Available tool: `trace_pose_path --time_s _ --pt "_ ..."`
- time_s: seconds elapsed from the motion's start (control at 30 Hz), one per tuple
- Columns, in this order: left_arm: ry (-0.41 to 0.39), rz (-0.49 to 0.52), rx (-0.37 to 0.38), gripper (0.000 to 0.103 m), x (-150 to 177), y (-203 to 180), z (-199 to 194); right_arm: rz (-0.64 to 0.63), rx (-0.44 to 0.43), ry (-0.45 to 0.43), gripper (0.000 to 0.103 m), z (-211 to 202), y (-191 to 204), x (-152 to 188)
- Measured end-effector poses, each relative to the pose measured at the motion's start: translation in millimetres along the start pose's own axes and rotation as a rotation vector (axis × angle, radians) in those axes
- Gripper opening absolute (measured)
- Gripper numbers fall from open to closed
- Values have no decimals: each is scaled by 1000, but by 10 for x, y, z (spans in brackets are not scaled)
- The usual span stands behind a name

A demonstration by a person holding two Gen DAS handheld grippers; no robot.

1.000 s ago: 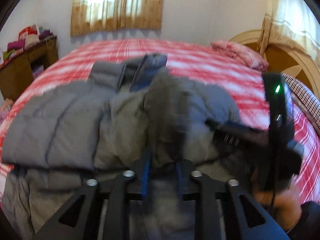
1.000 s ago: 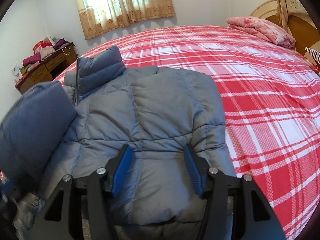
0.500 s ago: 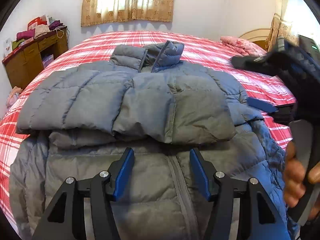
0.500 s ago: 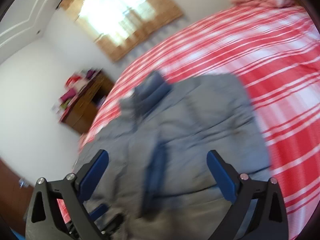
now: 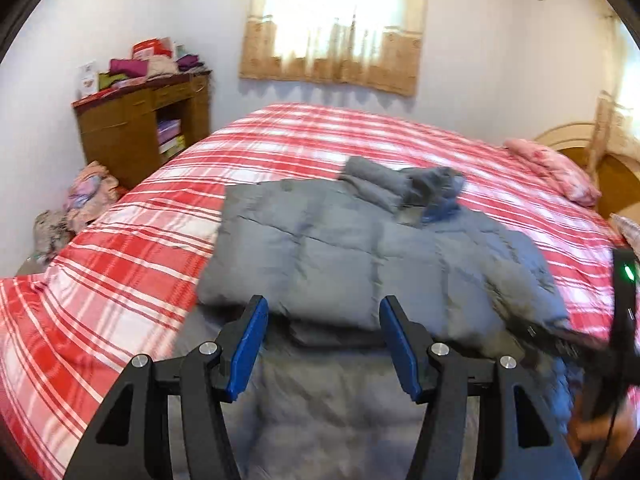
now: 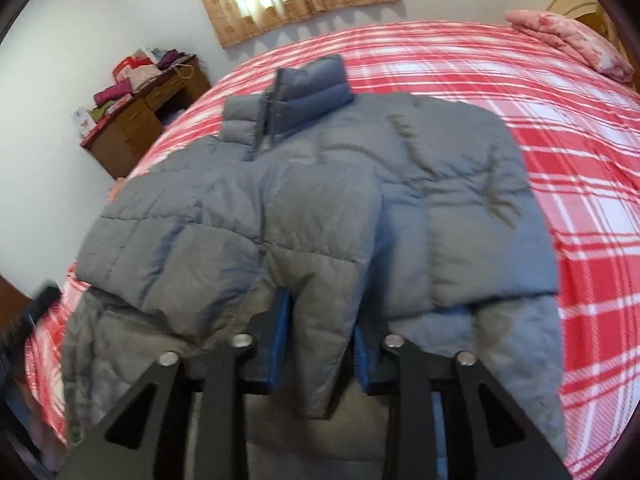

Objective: Fold large clothes

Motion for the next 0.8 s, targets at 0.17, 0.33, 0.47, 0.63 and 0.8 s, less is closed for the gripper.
trace_pose_path --time_s 0.17,0.33,0.47,0.63,0.8 --pt "16 -12 -5 59 -31 134 85 -32 177 -74 60 -346 -155 -163" --pt "-4 -20 -37 59 -233 235 204 -155 227 -262 62 -658 156 -512" --pt "-5 2 -43 59 -446 122 469 -215 89 -197 56 -218 407 -595" --pt "35 42 -122 59 -371 81 938 -200 127 -66 45 295 172 -399" --pt "87 45 -162 59 47 178 1279 -245 148 -63 46 372 86 -193"
Point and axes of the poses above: each gripper's, at about its wrist camera, not at the fingertips, and z roughly the way its jaws point, y to its left, x to its underside, the point moved 5 cm from there along z, roughly the way its jaws point, and after that the axes turned 8 degrees about -y, right-handed, at the moved point
